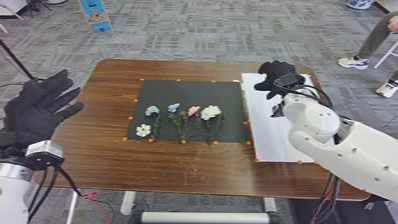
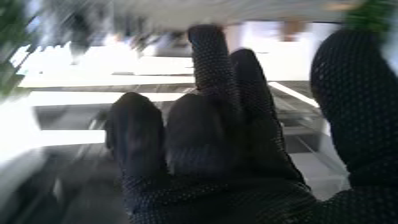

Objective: Arrange flowers

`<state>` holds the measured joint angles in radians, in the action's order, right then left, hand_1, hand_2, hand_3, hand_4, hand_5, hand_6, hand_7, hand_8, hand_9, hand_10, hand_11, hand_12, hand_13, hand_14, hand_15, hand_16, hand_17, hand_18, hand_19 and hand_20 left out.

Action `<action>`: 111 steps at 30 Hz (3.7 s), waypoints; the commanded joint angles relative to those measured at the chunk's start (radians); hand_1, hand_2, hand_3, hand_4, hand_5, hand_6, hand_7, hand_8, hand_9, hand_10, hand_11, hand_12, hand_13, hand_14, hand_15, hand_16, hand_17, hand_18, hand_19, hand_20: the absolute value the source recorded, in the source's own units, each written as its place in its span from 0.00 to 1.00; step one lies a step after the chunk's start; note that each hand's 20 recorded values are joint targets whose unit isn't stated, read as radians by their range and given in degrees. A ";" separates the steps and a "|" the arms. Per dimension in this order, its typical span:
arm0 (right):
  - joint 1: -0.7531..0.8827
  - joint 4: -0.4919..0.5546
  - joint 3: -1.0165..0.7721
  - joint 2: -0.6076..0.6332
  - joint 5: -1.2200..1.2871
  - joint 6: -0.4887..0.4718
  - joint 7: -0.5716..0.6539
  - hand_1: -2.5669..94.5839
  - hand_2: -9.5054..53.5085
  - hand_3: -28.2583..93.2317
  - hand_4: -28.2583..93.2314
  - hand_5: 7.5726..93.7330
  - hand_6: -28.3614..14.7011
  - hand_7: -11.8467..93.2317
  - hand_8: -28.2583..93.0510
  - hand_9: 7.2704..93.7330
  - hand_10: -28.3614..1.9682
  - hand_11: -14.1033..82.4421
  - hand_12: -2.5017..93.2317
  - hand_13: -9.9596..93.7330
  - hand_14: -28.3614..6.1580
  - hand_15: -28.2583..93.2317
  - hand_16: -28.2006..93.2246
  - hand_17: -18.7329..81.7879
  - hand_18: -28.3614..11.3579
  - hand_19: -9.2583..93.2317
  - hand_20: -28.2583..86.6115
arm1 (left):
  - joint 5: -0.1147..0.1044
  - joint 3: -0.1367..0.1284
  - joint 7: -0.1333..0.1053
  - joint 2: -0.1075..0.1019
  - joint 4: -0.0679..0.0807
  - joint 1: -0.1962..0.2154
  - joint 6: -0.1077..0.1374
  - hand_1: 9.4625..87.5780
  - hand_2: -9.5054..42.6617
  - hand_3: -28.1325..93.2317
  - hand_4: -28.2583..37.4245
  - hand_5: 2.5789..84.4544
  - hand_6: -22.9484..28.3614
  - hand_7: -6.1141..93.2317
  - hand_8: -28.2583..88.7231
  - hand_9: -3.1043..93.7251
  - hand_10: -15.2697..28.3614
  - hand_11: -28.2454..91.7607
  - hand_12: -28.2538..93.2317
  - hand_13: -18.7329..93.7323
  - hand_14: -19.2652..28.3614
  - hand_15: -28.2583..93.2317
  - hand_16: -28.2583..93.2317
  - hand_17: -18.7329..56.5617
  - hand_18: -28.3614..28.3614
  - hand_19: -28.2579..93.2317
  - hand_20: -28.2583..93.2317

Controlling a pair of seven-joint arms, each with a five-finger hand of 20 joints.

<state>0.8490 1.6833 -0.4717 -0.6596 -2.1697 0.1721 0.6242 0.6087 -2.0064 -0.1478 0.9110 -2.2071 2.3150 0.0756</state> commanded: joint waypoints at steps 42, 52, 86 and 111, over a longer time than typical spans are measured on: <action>-0.209 -0.624 0.237 -0.157 0.162 -0.118 -0.112 0.41 0.00 0.94 0.00 0.41 0.56 0.28 0.14 0.49 0.54 0.29 0.16 0.76 0.63 0.95 0.48 0.59 0.18 1.00 0.75 | -0.005 0.016 0.004 -0.014 0.000 -0.003 -0.019 0.12 0.12 0.78 0.00 0.33 0.50 0.22 0.17 0.28 0.61 0.34 0.37 0.34 0.69 0.38 0.27 0.09 0.90 0.57 0.30; -0.175 -0.532 0.226 -0.138 0.140 -0.033 -0.143 0.42 0.00 0.91 0.00 0.52 0.68 0.34 0.12 0.65 0.66 0.39 0.21 0.78 0.66 0.95 0.49 0.62 0.21 1.00 0.80 | -0.005 0.018 0.008 -0.014 0.003 -0.009 -0.020 0.12 0.12 0.78 0.00 0.33 0.50 0.22 0.17 0.29 0.61 0.34 0.37 0.35 0.69 0.38 0.27 0.09 0.90 0.57 0.30; 0.236 0.017 -0.123 -0.003 0.097 -0.065 -0.400 0.56 0.00 0.88 0.00 0.79 0.74 0.49 0.22 0.97 0.79 0.27 0.47 0.87 0.76 0.94 0.53 0.72 0.25 1.00 0.86 | -0.004 0.016 0.005 0.004 -0.003 -0.006 -0.008 0.12 0.12 0.78 0.00 0.33 0.50 0.22 0.17 0.29 0.61 0.34 0.36 0.35 0.69 0.38 0.27 0.09 0.89 0.57 0.30; 0.264 0.040 -0.087 -0.065 0.018 -0.018 -0.397 0.55 0.00 0.88 0.00 0.79 0.75 0.48 0.22 0.97 0.79 0.26 0.46 0.87 0.76 0.94 0.53 0.72 0.25 1.00 0.86 | -0.006 0.024 0.017 -0.013 0.010 -0.024 -0.026 0.12 0.12 0.78 0.00 0.33 0.50 0.22 0.17 0.29 0.61 0.34 0.36 0.35 0.69 0.38 0.27 0.09 0.89 0.57 0.30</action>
<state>1.1046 1.6972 -0.5577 -0.7190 -2.1190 0.1596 0.2409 0.6077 -1.9799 -0.1386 0.8994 -2.1974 2.2889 0.0640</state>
